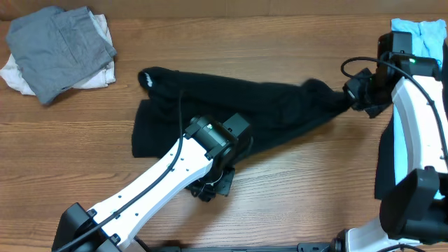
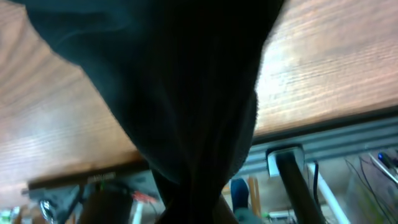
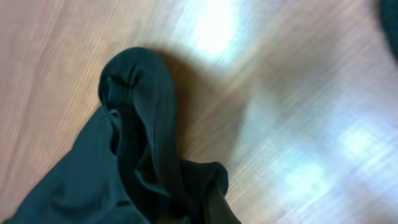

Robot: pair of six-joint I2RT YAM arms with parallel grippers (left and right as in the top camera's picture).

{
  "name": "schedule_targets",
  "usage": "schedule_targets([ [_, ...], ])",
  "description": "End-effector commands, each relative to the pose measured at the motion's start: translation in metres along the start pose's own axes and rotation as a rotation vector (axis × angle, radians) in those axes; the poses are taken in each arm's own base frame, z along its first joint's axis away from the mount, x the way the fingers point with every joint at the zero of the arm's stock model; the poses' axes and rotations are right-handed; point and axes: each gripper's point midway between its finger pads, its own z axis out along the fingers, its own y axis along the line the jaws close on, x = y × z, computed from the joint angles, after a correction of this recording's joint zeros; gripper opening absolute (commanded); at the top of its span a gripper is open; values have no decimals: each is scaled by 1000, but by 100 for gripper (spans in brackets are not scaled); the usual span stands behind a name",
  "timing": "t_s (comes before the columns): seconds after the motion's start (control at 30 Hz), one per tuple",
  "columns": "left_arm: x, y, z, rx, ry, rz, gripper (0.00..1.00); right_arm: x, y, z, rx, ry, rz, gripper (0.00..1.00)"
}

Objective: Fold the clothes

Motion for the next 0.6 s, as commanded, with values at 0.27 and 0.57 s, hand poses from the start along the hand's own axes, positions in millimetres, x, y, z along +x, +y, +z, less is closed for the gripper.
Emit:
schedule_targets([
  [0.27,39,4,-6,-47,119,-70,31,-3,-59,-25,189,-26,160,4],
  [0.57,31,12,-6,-93,78,-59,78,-6,-56,-25,179,-29,40,100],
])
